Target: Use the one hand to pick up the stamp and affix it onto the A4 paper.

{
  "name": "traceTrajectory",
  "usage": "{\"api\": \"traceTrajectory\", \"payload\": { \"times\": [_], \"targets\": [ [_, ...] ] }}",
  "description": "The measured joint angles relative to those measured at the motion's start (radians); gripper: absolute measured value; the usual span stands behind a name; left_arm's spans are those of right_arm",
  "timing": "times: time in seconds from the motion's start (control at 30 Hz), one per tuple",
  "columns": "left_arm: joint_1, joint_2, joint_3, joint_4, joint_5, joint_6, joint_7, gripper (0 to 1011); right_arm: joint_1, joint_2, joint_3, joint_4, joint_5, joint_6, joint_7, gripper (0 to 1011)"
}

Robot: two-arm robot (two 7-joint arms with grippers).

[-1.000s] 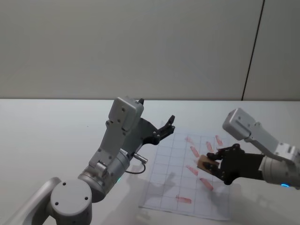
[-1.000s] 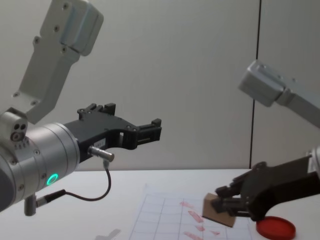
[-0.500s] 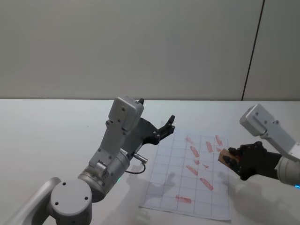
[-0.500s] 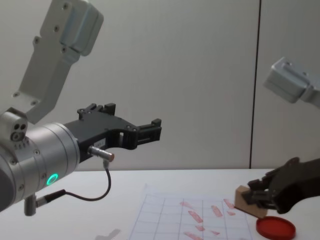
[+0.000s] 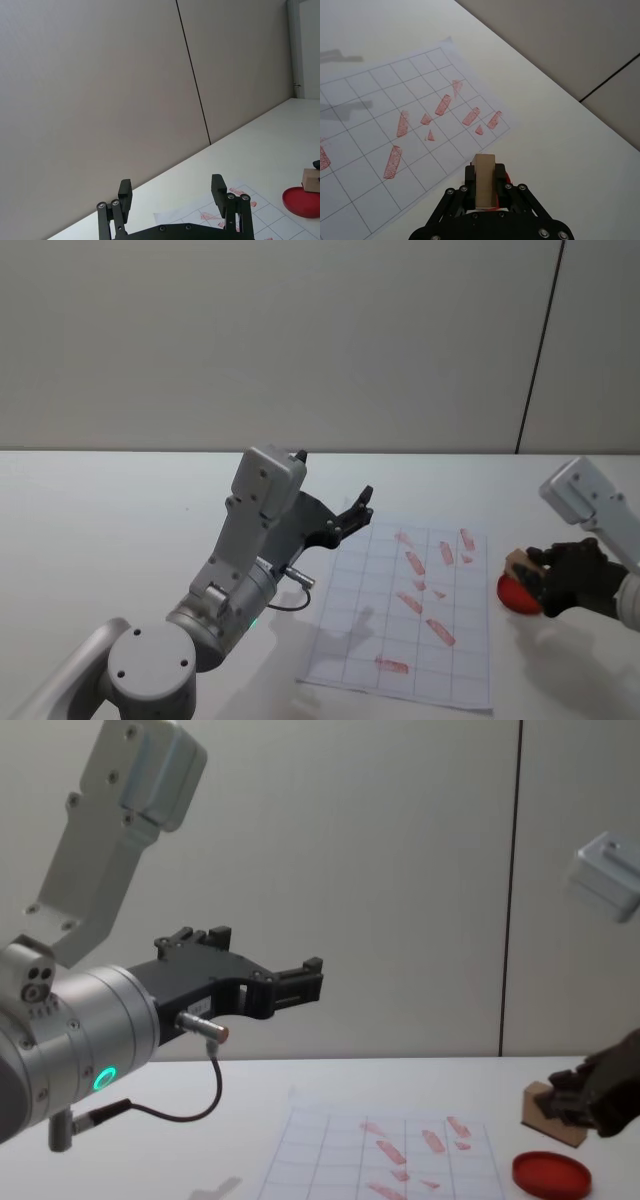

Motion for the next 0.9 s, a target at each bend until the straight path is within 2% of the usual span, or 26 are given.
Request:
{"api": "traceTrajectory", "payload": {
  "times": [0.33,0.9],
  "targets": [
    [0.0,0.0,0.0,0.0,0.0,0.0,0.0,1002,-0.013,0.005,0.019,0.005,0.048,0.014,-0.07,224],
    [0.0,0.0,0.0,0.0,0.0,0.0,0.0,1002,0.009,-0.014,0.044,0.085,0.094,-0.034,-0.094,223]
  ]
}}
